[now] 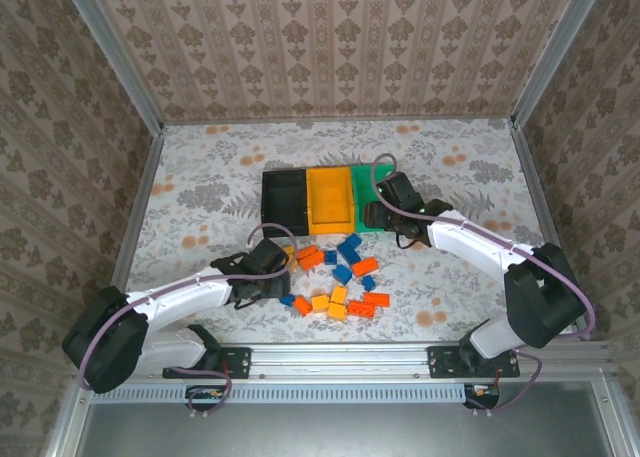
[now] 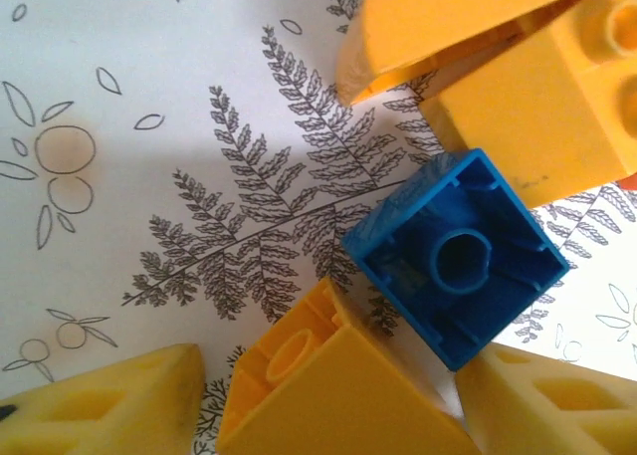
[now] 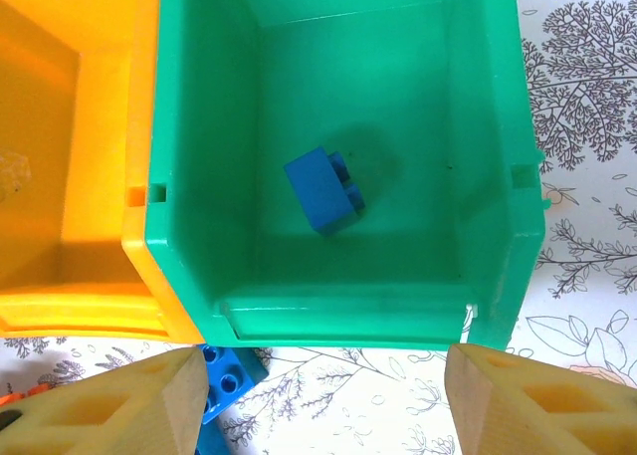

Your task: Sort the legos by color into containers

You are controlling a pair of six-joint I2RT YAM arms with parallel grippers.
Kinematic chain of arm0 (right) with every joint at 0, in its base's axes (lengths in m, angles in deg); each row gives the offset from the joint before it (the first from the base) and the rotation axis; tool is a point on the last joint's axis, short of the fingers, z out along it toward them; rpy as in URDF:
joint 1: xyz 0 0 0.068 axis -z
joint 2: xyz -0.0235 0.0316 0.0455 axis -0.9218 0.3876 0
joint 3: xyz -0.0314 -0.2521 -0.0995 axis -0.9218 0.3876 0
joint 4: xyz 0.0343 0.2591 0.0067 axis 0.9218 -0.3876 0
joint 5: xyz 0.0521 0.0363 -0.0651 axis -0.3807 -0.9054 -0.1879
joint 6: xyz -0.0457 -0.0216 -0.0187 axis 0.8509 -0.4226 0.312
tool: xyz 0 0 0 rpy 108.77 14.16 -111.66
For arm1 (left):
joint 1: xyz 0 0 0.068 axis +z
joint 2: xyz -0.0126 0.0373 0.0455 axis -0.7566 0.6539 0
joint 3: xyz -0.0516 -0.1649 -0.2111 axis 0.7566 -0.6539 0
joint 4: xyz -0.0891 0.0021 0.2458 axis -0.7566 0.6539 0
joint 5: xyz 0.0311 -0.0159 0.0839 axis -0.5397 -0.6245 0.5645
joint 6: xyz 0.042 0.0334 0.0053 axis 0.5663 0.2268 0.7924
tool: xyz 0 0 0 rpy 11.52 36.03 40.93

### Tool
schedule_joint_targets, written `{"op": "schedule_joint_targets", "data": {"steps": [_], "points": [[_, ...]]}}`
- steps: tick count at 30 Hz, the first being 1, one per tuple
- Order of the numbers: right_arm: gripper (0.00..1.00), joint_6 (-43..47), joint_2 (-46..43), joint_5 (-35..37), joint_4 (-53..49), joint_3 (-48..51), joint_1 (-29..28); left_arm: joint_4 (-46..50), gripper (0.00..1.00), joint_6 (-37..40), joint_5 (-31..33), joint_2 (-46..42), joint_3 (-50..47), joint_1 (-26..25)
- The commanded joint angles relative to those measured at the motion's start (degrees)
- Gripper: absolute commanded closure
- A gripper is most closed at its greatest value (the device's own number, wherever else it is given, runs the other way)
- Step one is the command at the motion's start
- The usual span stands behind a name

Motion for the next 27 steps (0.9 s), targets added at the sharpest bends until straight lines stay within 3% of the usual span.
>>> {"op": "schedule_joint_targets", "data": {"steps": [1, 10, 19, 22, 27], "points": [[0.34, -0.1, -1.51, 0.8, 0.6, 1.07, -0.04, -1.03, 0.38, -0.85, 0.95, -0.3, -0.91, -0.3], [0.34, -0.32, -2.27, 1.06, 0.89, 1.51, 0.47, 1.78, 0.57, -0.84, 2.02, -4.94, -1.27, -0.3], [0.35, -1.03, -4.13, 0.33, 1.11, 2.75, 0.81, 12.32, 0.61, 2.44, 4.58, -14.41, 7.28, 1.14], [0.35, -1.52, -4.18, 0.02, 1.39, 3.34, 0.84, 10.04, 0.61, 6.24, 2.87, -12.26, 12.92, 6.05], [0.35, -1.65, -3.78, -0.16, 1.31, 4.41, 0.81, 3.34, 0.63, 11.92, 0.9, 0.61, 23.38, 10.79]]}}
